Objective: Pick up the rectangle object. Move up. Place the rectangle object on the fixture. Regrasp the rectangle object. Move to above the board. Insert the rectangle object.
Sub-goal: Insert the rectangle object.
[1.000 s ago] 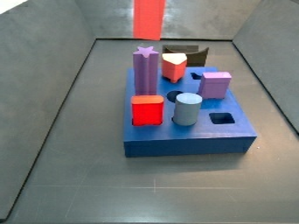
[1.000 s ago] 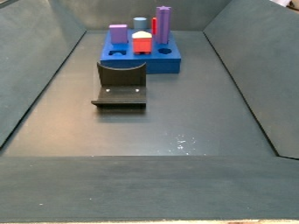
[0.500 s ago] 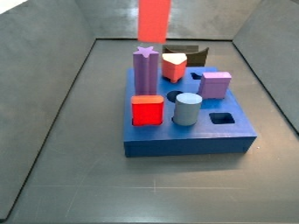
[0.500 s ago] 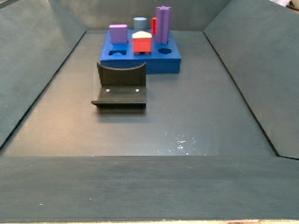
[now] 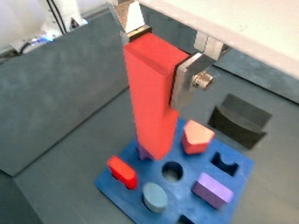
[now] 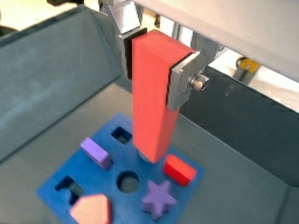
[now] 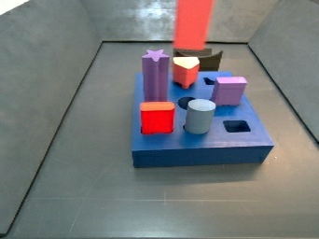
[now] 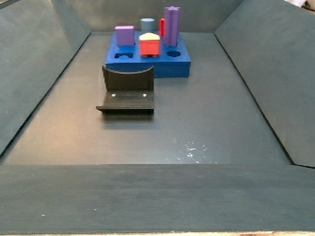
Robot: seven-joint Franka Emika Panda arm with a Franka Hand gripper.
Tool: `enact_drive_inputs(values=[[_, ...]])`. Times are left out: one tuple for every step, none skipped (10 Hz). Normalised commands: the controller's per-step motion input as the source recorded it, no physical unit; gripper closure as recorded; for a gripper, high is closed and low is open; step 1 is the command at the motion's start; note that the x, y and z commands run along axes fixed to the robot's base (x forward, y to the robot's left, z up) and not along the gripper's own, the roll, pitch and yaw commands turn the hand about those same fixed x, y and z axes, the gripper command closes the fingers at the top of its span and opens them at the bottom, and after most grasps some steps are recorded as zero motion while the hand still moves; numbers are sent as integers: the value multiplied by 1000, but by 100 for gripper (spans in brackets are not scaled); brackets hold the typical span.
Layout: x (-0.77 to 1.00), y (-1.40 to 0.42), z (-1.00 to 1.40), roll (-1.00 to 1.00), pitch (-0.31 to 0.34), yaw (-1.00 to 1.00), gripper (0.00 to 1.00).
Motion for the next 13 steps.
enact_drive_inputs(values=[[777, -40, -34, 0, -254, -160, 100], [729, -11, -83, 0, -244, -166, 100], [734, 0, -166, 11, -183, -80, 100], [740, 0, -166, 10, -186, -77, 100], [746, 0, -257, 53, -166, -37, 100], [757, 0, -283, 67, -163, -37, 100], [823, -11, -286, 101, -163, -29, 100], [866, 0, -271, 119, -156, 0, 100], [909, 0, -283, 60, -131, 6, 100], [903, 0, -229, 74, -73, 86, 100], [914, -186, -240, 197, -26, 29, 100], [846, -420, -331, 343, 0, 0, 100], [840, -483, -351, 386, 0, 0, 100]])
